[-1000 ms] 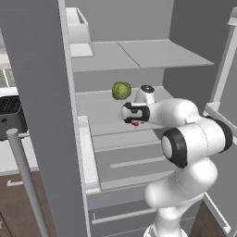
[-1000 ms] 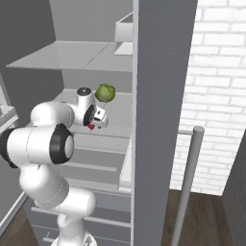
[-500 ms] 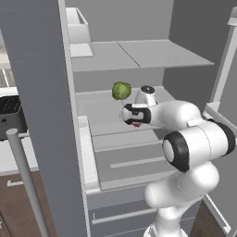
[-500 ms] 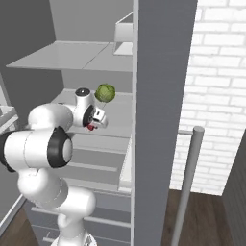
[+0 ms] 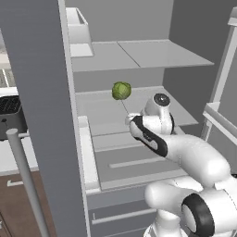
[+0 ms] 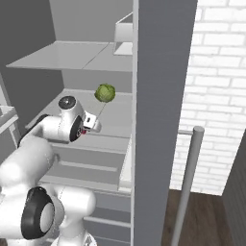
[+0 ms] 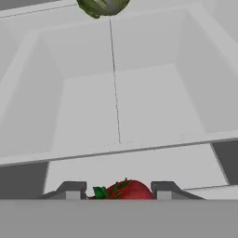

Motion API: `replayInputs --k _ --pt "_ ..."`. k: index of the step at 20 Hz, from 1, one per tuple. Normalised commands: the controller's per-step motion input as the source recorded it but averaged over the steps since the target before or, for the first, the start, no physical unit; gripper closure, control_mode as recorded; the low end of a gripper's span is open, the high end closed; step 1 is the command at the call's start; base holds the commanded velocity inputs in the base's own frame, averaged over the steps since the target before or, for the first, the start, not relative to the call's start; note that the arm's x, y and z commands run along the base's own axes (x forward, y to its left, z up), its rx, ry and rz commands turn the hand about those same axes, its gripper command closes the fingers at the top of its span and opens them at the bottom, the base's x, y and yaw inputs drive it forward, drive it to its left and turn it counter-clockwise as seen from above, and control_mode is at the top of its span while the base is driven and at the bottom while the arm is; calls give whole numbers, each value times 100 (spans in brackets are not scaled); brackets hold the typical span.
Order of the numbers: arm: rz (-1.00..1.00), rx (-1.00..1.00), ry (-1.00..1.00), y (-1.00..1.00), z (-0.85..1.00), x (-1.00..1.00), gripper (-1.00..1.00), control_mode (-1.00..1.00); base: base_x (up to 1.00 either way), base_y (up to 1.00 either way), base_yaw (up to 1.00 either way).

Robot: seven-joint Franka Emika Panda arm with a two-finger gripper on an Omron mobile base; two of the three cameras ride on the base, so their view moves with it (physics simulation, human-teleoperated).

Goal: Take the strawberry from the fridge and place it on top of the pancake, located on the dining counter.

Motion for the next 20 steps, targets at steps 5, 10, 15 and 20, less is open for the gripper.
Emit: replayInputs --k 5,10,15,20 --pt "0 0 0 0 100 -69 100 -100 0 0 0" --pt "0 1 7 -6 89 -70 100 -100 0 0 0" --pt "0 0 2 -1 48 -70 100 -100 0 0 0" --pt "-1 0 0 -1 31 -69 100 -100 0 0 0"
